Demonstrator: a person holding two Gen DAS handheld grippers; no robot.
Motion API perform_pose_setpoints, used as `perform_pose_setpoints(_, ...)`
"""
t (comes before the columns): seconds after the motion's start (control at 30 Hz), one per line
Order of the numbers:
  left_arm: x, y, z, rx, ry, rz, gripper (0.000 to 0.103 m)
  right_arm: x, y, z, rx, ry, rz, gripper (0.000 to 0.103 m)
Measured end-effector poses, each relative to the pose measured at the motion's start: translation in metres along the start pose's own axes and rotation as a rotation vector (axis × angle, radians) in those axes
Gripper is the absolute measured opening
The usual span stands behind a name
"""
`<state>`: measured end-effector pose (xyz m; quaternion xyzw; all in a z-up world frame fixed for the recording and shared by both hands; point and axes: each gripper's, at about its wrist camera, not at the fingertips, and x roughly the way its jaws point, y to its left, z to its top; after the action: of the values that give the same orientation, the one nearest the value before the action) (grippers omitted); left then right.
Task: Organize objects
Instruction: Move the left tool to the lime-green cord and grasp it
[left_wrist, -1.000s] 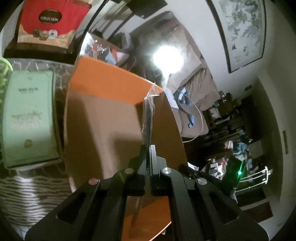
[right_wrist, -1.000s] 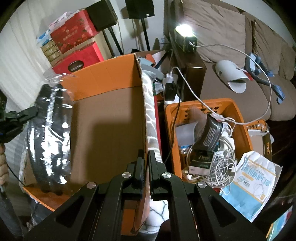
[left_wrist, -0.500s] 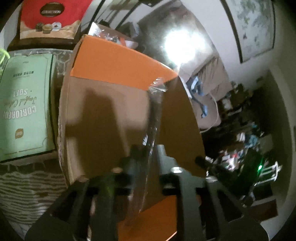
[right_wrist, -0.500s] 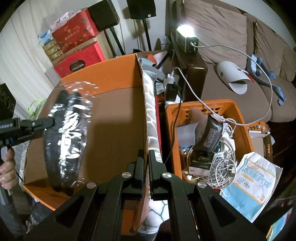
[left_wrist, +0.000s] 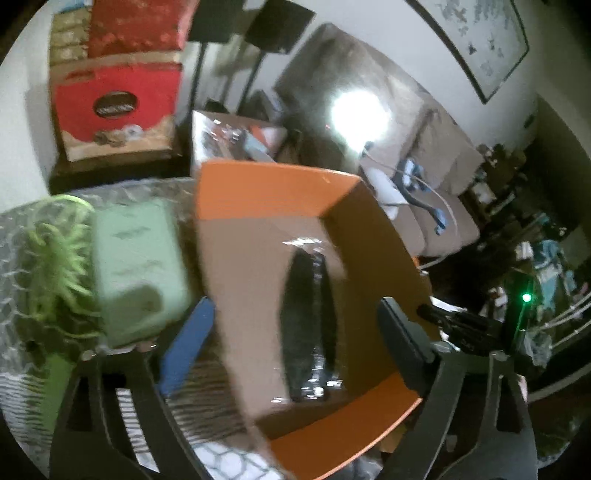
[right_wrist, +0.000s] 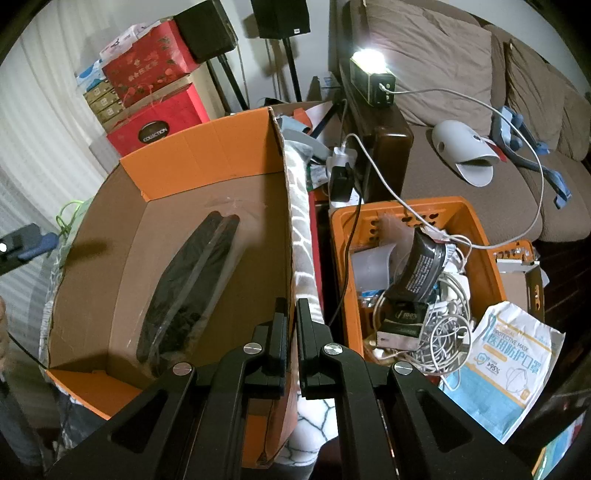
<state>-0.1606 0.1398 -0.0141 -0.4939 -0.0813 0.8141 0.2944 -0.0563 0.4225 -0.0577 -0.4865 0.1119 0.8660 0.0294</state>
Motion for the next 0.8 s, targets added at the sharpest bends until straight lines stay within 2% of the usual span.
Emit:
perform_pose_setpoints(0.13,-0.012,0.022,0.006,-0.024,-0.005,0.022,0.101,0.0,0.0,0.0,0.0,0.0,0.001,0.003)
perform_pose_setpoints(0.27,-0.019,0.045,0.008,-0.054,0.001,0.025,0.101,0.0,0.0,0.0,-0.001,0.0,0.0,0.003)
perform_pose_setpoints(0.47,-0.033,0.075,0.011,-0.083,-0.019,0.081,0.101,0.0,0.0,0.0,0.0,0.0,0.0,0.003)
perform_pose_setpoints(0.8,-0.036,0.139,0.01,-0.165,0.006,0.149,0.101,0.0,-0.001,-0.001,-0.001,-0.001,0.0,0.003)
